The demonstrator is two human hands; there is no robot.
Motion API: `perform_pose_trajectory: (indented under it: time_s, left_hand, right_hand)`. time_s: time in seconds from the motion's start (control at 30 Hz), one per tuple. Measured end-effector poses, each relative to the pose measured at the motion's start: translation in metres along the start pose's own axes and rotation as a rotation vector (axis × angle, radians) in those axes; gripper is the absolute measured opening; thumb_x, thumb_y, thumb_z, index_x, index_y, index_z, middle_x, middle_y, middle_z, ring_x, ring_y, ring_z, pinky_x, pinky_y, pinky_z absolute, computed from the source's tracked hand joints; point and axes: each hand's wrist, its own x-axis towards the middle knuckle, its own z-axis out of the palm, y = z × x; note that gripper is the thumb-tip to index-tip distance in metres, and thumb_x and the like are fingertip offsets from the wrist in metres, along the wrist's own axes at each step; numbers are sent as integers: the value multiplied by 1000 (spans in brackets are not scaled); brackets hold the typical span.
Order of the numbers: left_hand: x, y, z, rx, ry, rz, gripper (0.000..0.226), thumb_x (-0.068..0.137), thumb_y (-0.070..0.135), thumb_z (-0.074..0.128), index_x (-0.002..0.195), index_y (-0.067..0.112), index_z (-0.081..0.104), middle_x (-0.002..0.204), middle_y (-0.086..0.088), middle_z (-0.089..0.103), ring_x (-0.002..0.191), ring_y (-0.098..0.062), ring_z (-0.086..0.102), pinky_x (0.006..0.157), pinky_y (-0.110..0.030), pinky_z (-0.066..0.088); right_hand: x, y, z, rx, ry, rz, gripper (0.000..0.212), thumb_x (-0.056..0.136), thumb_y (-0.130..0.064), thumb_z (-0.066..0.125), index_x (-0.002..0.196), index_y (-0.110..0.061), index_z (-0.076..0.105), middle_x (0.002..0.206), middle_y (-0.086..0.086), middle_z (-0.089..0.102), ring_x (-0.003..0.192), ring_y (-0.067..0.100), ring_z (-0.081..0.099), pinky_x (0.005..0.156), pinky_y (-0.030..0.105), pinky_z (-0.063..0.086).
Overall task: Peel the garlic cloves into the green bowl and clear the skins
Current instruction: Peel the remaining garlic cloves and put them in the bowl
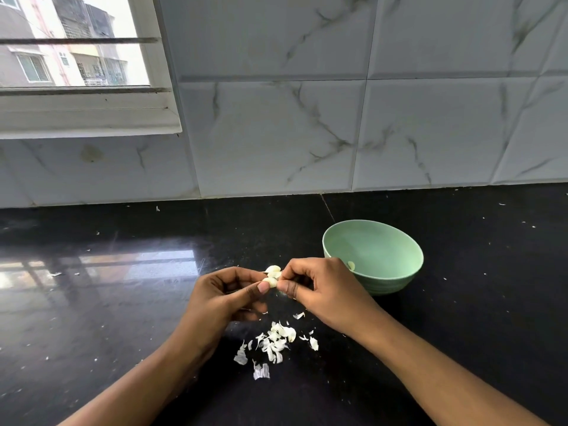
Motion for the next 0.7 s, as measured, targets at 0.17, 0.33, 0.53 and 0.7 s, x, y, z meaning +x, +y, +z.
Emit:
perform_pose_trajectory:
  time_s: [0.17, 0.33, 0.53, 0.7]
  left_hand:
    - [1, -1, -1, 23, 5, -14, 25, 60, 15, 76, 79, 0, 71, 68, -14, 70, 52, -14, 63, 47, -19, 50]
    - [0, -3, -1, 57, -28, 18, 22, 62, 13, 75, 78, -1, 71, 70, -12, 71, 57, -13, 65, 50, -19, 51]
    - [-1, -4, 0, 66, -44, 73, 22, 61, 10, 74, 80, -1, 71, 68, -14, 71, 58, -14, 67, 54, -20, 54]
    - [-2, -3, 2, 94, -61, 128, 17, 62, 10, 74, 78, 4, 72, 72, -15, 72, 61, -15, 68, 57, -22, 55]
  right_hand:
    - [-2, -1, 4, -63, 40, -94, 18, 78, -37, 72, 91, -24, 69, 82, -9, 68, 73, 5, 62, 66, 32, 51]
    - [-3, -3, 4, -23, 52, -46, 14, 79, -36, 72, 80, -22, 72, 73, -6, 71, 65, 8, 64, 61, 32, 50]
    - [1, -4, 3, 490, -41, 272, 12, 85, -6, 67, 77, -14, 67, 65, 4, 65, 59, 13, 62, 61, 26, 57]
    - [0, -10, 10, 720, -113, 472, 11, 91, -2, 57, 84, -8, 61, 64, 2, 54, 53, 3, 50, 57, 22, 56]
